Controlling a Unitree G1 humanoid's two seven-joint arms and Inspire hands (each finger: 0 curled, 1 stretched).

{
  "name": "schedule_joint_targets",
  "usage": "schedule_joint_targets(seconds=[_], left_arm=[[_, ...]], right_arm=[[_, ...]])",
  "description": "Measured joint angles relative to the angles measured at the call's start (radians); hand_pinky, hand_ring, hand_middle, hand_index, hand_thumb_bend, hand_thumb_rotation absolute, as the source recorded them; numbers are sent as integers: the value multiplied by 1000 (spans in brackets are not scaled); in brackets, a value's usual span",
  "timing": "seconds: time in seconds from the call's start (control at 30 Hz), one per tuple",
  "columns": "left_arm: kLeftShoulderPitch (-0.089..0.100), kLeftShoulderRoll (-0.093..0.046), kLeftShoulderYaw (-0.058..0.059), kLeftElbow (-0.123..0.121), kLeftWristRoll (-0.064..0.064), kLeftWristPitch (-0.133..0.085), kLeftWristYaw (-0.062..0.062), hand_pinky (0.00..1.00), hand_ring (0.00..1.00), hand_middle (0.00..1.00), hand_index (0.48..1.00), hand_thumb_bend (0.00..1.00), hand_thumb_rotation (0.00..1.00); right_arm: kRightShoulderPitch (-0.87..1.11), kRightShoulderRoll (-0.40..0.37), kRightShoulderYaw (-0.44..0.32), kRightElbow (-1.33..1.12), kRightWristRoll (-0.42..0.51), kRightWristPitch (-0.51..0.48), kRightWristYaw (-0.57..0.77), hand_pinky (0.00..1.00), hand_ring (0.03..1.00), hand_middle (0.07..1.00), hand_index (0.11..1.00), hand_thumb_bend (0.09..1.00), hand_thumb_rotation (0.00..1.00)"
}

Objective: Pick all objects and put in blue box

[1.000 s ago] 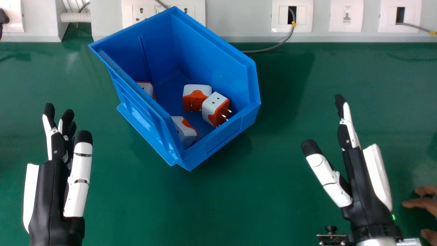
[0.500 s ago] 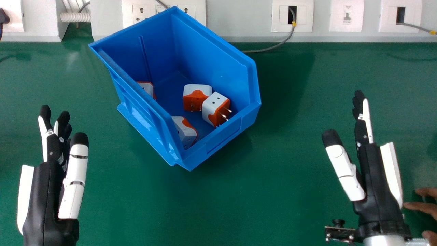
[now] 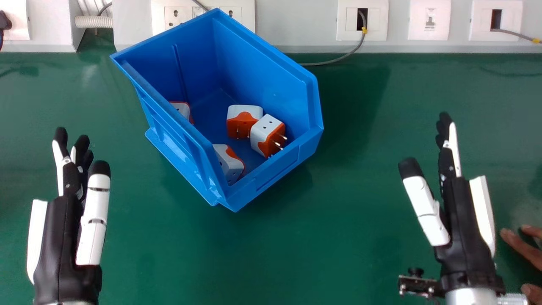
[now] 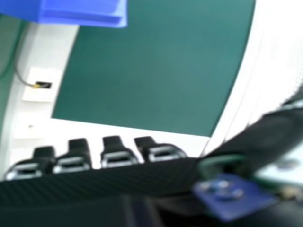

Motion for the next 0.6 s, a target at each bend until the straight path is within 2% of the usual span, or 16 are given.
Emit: schedule_joint_targets(seconds=[0.07, 0.17, 0.23, 0.37, 0.47, 0.6], left_arm=[[-21, 8, 6, 16, 0, -1, 3, 1000, 1000, 1000, 1000, 201, 907], [-41, 11, 15, 34, -7, -5, 2, 1000, 1000, 999, 999, 204, 906], [-48, 12, 16, 39, -14, -7, -1, 1000, 1000, 998, 1000, 214, 903], [-62, 15, 16, 56, -15, -17, -7, 1000, 1000, 998, 1000, 211, 874], [-70, 15, 16, 60, -32, -19, -13, 1000, 1000, 996, 999, 186, 867], [-72, 15, 16, 61, -34, -19, -13, 1000, 1000, 990, 991, 204, 871]], right_arm=[[-17, 2, -5, 23, 0, -1, 0, 1000, 1000, 1000, 1000, 444, 1000], [-25, 6, -13, 34, 0, -2, 0, 1000, 1000, 1000, 1000, 421, 1000], [-27, 7, -17, 39, 0, -3, 0, 1000, 1000, 1000, 1000, 417, 1000], [-30, 8, -22, 47, 1, -14, 0, 1000, 1000, 1000, 1000, 420, 1000], [-31, 8, -25, 53, 1, -19, 0, 1000, 1000, 1000, 1000, 424, 1000], [-32, 8, -29, 64, 2, -23, 0, 1000, 1000, 1000, 1000, 422, 1000]])
